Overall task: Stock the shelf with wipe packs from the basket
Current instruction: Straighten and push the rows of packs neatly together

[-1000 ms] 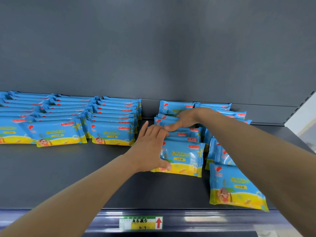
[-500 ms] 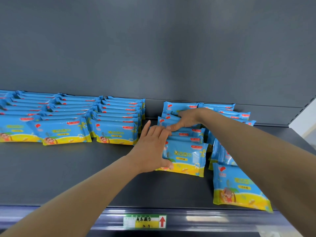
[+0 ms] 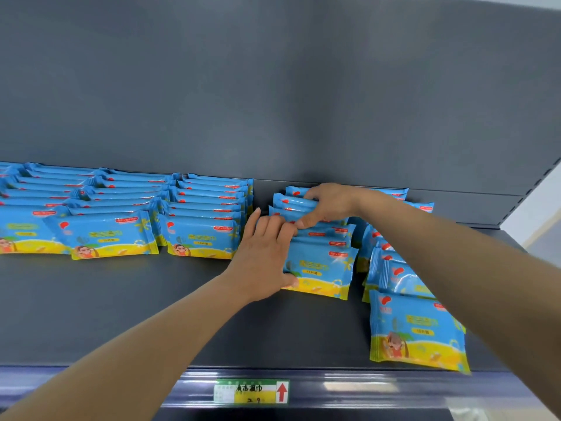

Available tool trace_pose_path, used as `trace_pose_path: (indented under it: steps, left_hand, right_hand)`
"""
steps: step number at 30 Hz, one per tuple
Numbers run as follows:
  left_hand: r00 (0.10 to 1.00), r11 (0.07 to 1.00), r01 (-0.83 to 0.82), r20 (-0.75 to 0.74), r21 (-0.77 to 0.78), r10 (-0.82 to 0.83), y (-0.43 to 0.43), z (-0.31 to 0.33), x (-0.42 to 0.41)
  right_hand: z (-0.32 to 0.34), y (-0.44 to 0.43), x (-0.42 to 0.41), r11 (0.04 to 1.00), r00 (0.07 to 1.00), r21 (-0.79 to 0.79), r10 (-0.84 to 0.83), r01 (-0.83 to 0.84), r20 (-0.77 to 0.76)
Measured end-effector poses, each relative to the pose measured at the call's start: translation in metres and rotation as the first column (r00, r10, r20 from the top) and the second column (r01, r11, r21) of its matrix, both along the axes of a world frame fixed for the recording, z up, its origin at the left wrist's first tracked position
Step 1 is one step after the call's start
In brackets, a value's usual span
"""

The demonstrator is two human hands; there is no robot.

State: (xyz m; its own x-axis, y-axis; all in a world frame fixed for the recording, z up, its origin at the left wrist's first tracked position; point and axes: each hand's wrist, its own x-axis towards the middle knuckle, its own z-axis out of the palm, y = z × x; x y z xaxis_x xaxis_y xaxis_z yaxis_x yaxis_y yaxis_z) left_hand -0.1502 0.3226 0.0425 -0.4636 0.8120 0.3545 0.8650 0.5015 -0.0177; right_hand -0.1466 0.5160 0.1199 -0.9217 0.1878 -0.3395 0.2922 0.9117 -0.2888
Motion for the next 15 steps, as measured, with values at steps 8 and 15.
trace_pose_path:
  steps: [8, 15]
  left_hand:
    - [0.986, 0.986, -0.158, -0.057, -0.059, 0.155, 0.022, 0.006, -0.006]
    - [0.978, 0.979, -0.191, -0.105, -0.075, 0.182, 0.02, 0.006, -0.003]
  right_hand:
    - [-0.007, 0.01, -0.006, 0.981, 0.998, 0.186, -0.039, 0.048, -0.052]
    - [-0.011, 0.011, -0.009, 0.995, 0.99, 0.075, -0.058, 0.068, -0.132]
